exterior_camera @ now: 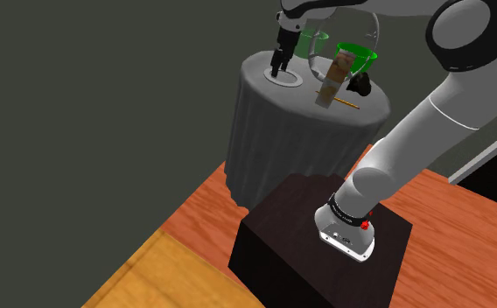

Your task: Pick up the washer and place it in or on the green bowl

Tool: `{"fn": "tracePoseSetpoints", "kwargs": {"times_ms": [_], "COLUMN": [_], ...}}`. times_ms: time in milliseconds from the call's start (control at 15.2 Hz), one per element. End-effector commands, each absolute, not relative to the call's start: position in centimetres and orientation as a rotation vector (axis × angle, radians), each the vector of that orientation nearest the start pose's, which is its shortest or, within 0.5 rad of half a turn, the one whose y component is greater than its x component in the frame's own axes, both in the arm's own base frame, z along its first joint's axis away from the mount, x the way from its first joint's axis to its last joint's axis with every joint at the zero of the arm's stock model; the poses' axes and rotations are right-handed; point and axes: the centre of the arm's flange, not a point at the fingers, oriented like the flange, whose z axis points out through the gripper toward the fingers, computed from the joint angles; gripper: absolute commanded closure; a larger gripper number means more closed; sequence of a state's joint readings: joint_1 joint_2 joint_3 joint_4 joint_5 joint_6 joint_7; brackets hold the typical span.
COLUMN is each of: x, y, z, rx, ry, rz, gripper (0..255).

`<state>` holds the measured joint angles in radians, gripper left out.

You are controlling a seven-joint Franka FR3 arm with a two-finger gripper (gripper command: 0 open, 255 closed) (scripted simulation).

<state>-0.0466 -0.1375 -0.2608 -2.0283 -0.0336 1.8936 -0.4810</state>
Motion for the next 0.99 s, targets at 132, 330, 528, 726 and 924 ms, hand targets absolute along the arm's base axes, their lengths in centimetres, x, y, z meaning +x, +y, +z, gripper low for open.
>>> {"fn": "tracePoseSetpoints", "kwargs": {"times_ms": [132,330,528,726,924], "x": [49.4,49.4,49.4,49.4,49.4], "y": [-16.8,-16.8,-16.8,-16.8,-16.8], "z": [48.6,46.8,46.8,46.8,46.8], "rx": [-3.126,-3.126,-3.126,-3.126,-3.126], "ry": [-0.297,-0.297,-0.297,-0.297,-0.297], "rz": [0.000,0.000,0.000,0.000,0.000], "gripper": [0,0,0,0,255]}}
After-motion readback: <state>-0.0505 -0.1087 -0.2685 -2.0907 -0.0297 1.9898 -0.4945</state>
